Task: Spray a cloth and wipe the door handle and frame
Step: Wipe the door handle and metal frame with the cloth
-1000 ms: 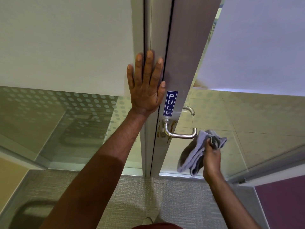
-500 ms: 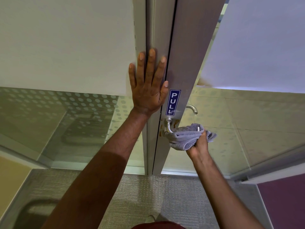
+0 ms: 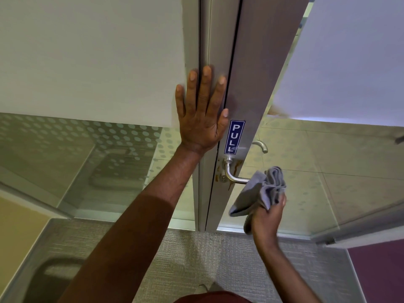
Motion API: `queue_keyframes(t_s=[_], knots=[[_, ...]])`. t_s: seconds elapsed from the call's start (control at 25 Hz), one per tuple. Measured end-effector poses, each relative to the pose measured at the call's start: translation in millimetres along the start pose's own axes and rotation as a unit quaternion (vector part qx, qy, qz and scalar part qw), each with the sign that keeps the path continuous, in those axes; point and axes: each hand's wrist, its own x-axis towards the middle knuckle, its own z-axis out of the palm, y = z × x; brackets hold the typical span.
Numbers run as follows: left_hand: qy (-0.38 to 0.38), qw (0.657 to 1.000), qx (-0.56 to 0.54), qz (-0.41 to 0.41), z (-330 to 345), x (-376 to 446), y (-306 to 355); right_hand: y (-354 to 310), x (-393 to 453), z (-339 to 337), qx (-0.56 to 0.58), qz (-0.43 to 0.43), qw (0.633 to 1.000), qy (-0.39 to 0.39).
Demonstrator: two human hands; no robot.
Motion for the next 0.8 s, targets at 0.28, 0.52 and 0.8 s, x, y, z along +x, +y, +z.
queue_keyframes(t_s=[0.28, 0.52, 0.8], knots=[[0.007, 1.0, 0.004, -0.011, -2, 0, 1, 19, 24, 34, -0.486, -0.35, 0.796, -0.092], [0.002, 1.0, 0.004, 0.016, 0, 0, -1, 41, 53, -7, -0.509, -0.521, 0.675, -0.12], [0.004, 1.0, -0.01, -0.004, 0, -1, -1, -9, 68, -38, -0.398, -0.467, 0.781, -0.115]])
